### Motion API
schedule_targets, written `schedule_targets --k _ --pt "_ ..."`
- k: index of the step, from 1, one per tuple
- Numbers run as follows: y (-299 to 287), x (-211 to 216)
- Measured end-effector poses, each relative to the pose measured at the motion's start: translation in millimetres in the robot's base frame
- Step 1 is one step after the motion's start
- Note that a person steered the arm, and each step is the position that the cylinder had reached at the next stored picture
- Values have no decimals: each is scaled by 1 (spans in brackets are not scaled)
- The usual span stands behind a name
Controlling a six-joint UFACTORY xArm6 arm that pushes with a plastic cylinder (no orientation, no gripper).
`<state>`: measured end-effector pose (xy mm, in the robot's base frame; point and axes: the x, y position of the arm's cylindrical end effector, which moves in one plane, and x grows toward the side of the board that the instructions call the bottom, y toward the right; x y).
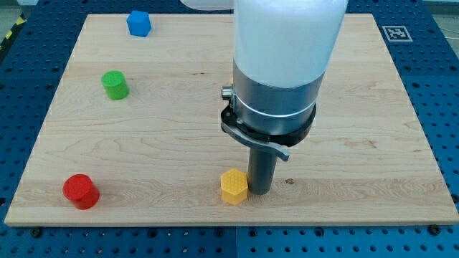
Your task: Push the yellow hexagon diagonally to the bottom left of the red star
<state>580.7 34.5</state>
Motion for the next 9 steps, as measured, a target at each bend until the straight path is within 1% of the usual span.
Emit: schedule_targets --k 1,2,3,4,5,6,7,8,9 --pt "33 8" --pt "39 38" --pt "32 38" --pt "-19 37" --pt "-22 37" --pt "-15 21" --pt "-6 21" --pt "-11 23" --pt "-38 23"
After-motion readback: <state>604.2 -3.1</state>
